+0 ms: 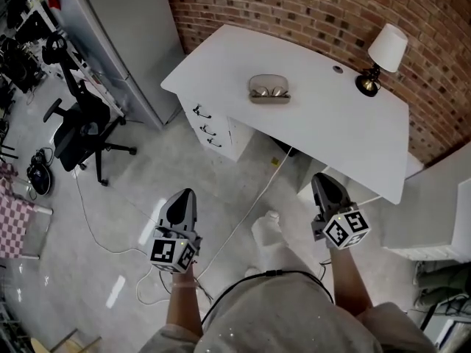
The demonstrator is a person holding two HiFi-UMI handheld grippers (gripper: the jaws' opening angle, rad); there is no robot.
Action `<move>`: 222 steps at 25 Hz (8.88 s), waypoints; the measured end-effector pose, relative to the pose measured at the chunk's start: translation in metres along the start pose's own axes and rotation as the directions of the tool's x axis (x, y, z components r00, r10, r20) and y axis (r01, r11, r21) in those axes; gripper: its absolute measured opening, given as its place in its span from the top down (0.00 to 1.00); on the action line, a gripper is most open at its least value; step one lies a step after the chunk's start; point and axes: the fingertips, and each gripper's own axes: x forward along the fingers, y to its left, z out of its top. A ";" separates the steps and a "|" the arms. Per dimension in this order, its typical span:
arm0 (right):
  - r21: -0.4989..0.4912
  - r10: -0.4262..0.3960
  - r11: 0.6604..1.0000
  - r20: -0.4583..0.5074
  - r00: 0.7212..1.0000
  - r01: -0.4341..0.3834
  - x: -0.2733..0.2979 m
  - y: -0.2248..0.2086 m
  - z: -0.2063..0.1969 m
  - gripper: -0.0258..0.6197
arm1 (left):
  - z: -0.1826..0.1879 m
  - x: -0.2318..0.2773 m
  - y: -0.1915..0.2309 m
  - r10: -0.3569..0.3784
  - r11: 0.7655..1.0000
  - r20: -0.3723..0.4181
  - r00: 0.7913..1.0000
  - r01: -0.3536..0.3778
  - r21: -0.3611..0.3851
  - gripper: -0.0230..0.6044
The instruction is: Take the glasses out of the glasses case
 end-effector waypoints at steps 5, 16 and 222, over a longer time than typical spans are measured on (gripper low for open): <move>-0.016 0.050 0.999 -0.009 0.999 -0.050 0.052 -0.017 0.014 0.89 | 0.012 0.043 0.019 0.024 1.000 0.016 1.000 -0.024 0.002 0.95; -0.020 0.126 0.992 -0.058 0.990 -0.127 0.145 -0.073 0.036 0.83 | 0.026 0.153 0.025 0.003 1.000 0.009 1.000 -0.003 -0.006 0.95; -0.278 0.106 0.952 -0.089 0.990 -0.127 0.235 -0.147 0.113 0.93 | 0.047 0.297 0.067 -0.002 0.999 0.057 0.998 -0.001 0.038 0.95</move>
